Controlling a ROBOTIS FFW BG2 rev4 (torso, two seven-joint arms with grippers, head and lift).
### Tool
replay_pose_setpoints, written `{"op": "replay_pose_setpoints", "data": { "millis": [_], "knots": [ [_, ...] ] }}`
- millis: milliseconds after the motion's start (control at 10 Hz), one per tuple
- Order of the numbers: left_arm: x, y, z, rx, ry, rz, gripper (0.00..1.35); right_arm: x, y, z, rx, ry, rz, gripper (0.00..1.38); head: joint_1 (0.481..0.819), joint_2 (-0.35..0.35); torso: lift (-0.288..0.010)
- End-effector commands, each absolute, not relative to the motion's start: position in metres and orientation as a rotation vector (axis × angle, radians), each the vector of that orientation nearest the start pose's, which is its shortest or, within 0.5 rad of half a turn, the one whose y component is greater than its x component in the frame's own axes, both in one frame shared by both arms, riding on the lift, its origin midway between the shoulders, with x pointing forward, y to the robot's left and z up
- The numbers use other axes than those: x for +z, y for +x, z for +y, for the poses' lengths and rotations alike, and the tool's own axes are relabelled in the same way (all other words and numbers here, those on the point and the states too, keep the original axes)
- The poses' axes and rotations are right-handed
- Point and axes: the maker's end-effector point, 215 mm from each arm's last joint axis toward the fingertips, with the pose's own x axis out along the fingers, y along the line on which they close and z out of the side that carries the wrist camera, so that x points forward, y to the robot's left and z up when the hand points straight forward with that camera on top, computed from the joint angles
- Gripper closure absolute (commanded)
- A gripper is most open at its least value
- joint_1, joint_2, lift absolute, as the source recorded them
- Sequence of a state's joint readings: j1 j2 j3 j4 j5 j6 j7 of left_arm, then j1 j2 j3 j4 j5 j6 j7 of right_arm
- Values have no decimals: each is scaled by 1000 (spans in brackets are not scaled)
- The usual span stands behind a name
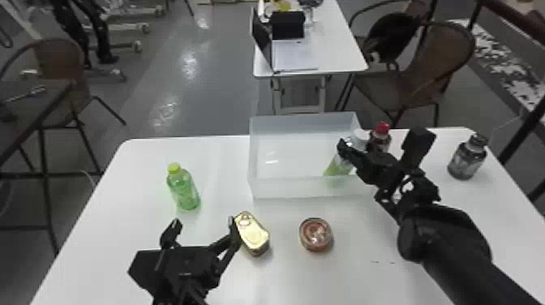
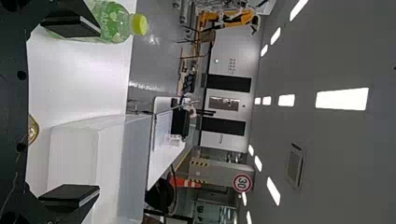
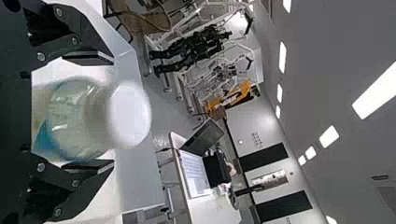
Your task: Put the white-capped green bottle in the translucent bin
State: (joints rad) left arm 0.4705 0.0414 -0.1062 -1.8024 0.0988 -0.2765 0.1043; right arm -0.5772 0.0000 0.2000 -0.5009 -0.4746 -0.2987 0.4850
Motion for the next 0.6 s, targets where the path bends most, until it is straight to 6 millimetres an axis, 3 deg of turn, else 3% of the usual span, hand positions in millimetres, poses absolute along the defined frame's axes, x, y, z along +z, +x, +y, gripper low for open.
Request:
{"op": "replay_pose_setpoints", "data": {
  "millis": [0, 300, 500],
  "knots": [
    [-378, 437, 204, 18, -112, -23, 117, -417, 677, -105, 451, 360, 137, 467, 695, 97, -45],
    [-376, 437, 203, 15, -108, -31, 119, -403, 663, -90, 459, 360, 96, 467, 695, 99, -45],
    [-375, 437, 201, 14, -107, -35, 119, -371, 633, -108, 384, 253, 20, 467, 695, 101, -45]
  ]
}}
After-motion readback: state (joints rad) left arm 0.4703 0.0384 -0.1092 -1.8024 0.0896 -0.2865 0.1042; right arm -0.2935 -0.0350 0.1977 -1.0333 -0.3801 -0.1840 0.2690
